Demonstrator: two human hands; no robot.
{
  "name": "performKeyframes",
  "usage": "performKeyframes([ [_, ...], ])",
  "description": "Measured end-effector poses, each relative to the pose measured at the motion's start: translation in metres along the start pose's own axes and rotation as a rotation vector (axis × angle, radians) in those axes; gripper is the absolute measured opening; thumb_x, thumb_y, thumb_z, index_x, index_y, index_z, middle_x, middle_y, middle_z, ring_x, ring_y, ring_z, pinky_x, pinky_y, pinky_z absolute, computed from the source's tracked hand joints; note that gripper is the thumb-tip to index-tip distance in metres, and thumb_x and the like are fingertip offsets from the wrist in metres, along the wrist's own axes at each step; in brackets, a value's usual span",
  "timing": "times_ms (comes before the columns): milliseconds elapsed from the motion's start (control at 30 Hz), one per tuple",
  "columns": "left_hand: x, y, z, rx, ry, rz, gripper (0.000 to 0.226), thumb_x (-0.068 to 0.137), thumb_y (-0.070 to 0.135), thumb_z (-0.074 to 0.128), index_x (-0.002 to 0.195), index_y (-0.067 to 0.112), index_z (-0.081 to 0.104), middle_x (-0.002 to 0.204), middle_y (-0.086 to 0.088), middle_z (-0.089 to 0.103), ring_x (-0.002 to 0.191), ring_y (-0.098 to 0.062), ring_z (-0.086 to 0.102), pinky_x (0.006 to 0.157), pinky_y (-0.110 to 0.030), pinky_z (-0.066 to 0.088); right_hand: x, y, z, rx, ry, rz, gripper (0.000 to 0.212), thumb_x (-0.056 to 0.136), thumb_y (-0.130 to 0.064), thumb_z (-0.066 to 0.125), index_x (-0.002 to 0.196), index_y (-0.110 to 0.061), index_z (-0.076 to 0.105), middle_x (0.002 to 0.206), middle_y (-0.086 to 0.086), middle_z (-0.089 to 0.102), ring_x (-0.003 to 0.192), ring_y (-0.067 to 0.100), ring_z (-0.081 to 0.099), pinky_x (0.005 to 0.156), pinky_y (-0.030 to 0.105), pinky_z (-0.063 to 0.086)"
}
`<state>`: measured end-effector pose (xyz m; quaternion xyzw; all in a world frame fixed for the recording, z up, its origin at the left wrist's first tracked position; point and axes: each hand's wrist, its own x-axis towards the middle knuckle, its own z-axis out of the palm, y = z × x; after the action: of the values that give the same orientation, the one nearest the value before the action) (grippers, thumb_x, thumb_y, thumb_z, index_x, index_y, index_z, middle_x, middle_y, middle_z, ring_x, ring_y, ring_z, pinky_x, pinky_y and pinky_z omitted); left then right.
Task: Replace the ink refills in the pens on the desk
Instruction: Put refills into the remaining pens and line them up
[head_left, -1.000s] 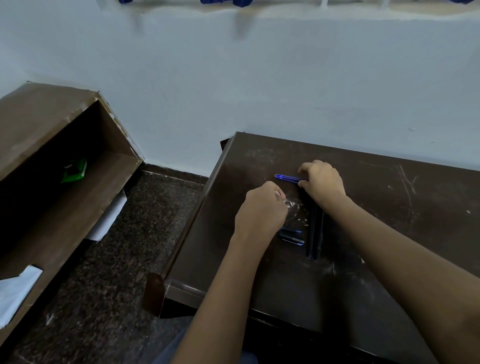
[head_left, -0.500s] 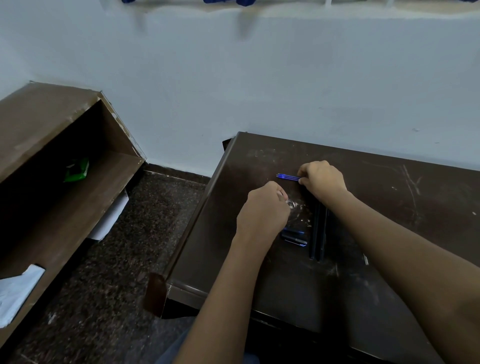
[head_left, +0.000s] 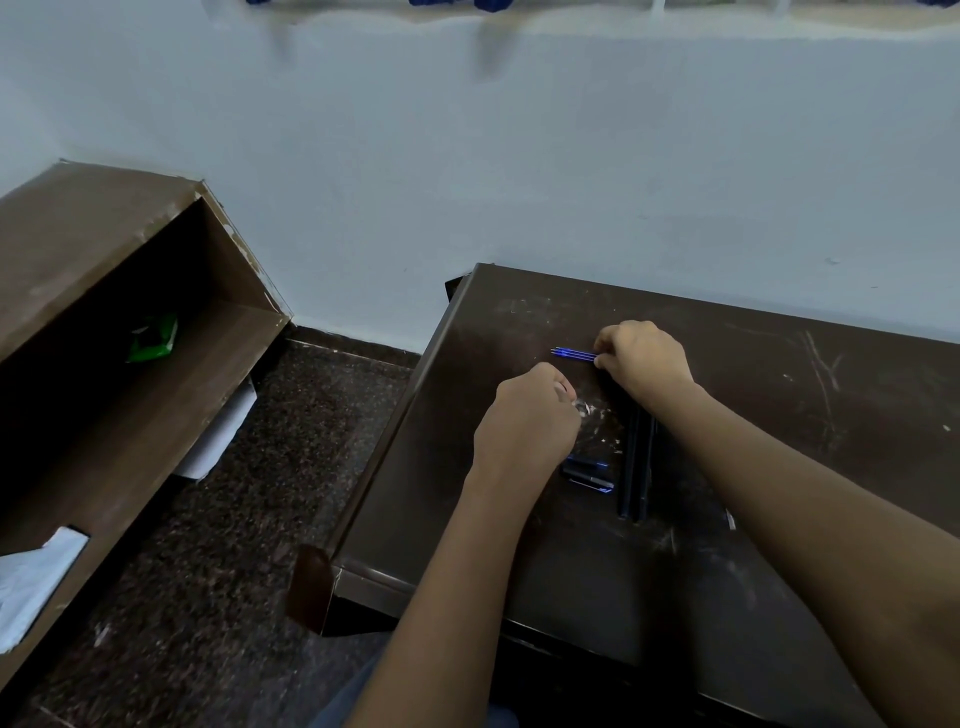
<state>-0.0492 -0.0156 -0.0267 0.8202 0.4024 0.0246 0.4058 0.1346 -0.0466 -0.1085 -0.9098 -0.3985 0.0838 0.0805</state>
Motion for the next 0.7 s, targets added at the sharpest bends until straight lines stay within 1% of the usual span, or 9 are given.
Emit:
performKeyframes([
  [67,0.0,0.0,0.001,0.011,0.008,0.005,0.021,0.095,0.014,0.04,0.106,0.017,0.058,0.107,-0.005,0.064,0.091,-0.019,0.063,0.074,-0.032,0.049,-0.002,-0.001,-0.001,0.03,0.025,0.003,0.02,0.089,-0.023,0.06,0.107,-0.016,0.066,0.11,0.01,0.064,0.102,0.032,0.059,0.081,0.04,0.05],
  [167,0.001,0.001,0.002,0.049,0.03,0.014,0.027,0.098,0.019,0.038,0.117,0.011,0.055,0.107,-0.003,0.057,0.087,-0.016,0.056,0.071,-0.029,0.043,-0.011,-0.001,-0.004,0.103,0.085,0.024,0.02,0.089,-0.022,0.059,0.106,-0.015,0.067,0.11,0.01,0.062,0.103,0.032,0.058,0.082,0.041,0.05],
  [233,0.001,0.001,0.003,0.06,0.046,0.012,0.029,0.099,0.021,0.037,0.119,0.009,0.055,0.11,-0.005,0.058,0.085,-0.015,0.054,0.07,-0.028,0.04,-0.022,0.001,-0.006,0.167,0.151,0.038,0.02,0.09,-0.021,0.058,0.106,-0.014,0.068,0.108,0.01,0.063,0.102,0.031,0.058,0.082,0.042,0.051],
  [300,0.002,0.001,0.003,0.034,0.049,0.015,0.029,0.099,0.021,0.037,0.117,0.009,0.057,0.111,-0.005,0.063,0.087,-0.015,0.058,0.071,-0.028,0.044,-0.036,0.005,-0.008,0.234,0.234,0.067,0.02,0.09,-0.019,0.056,0.106,-0.013,0.068,0.106,0.01,0.064,0.099,0.031,0.06,0.081,0.042,0.052],
  [367,0.001,0.0,0.003,-0.016,0.054,0.031,0.027,0.098,0.021,0.037,0.107,0.013,0.062,0.105,-0.004,0.067,0.09,-0.015,0.064,0.076,-0.032,0.051,-0.05,0.011,-0.011,0.271,0.28,0.158,0.02,0.09,-0.017,0.055,0.106,-0.012,0.067,0.106,0.011,0.064,0.096,0.031,0.062,0.078,0.041,0.053],
  [433,0.0,0.001,0.003,-0.055,0.066,0.029,0.026,0.096,0.023,0.038,0.099,0.017,0.063,0.099,-0.002,0.068,0.088,-0.016,0.066,0.081,-0.037,0.055,-0.063,0.02,-0.016,0.193,0.205,0.325,0.023,0.09,-0.014,0.056,0.111,-0.007,0.062,0.109,0.015,0.062,0.096,0.035,0.062,0.075,0.04,0.051],
  [533,-0.002,0.002,0.003,-0.071,0.06,-0.007,0.027,0.096,0.023,0.037,0.101,0.019,0.063,0.098,-0.004,0.069,0.088,-0.019,0.066,0.08,-0.036,0.054,-0.08,0.034,-0.027,0.047,-0.073,0.564,0.035,0.086,-0.015,0.064,0.117,-0.002,0.058,0.115,0.018,0.061,0.104,0.037,0.061,0.079,0.041,0.05],
  [633,-0.003,0.002,0.002,-0.043,0.03,-0.035,0.03,0.098,0.024,0.035,0.106,0.015,0.063,0.101,-0.007,0.068,0.089,-0.018,0.062,0.074,-0.029,0.047,-0.094,0.042,-0.031,0.064,-0.262,0.629,0.046,0.079,-0.022,0.074,0.117,-0.002,0.058,0.113,0.016,0.063,0.104,0.034,0.063,0.08,0.039,0.053],
  [700,-0.003,0.004,0.003,-0.036,0.012,-0.039,0.034,0.099,0.024,0.033,0.107,0.008,0.062,0.105,-0.01,0.067,0.089,-0.017,0.059,0.072,-0.027,0.041,-0.099,0.046,-0.025,0.084,-0.296,0.638,0.048,0.079,-0.022,0.075,0.119,-0.002,0.057,0.115,0.015,0.062,0.106,0.034,0.062,0.084,0.04,0.054],
])
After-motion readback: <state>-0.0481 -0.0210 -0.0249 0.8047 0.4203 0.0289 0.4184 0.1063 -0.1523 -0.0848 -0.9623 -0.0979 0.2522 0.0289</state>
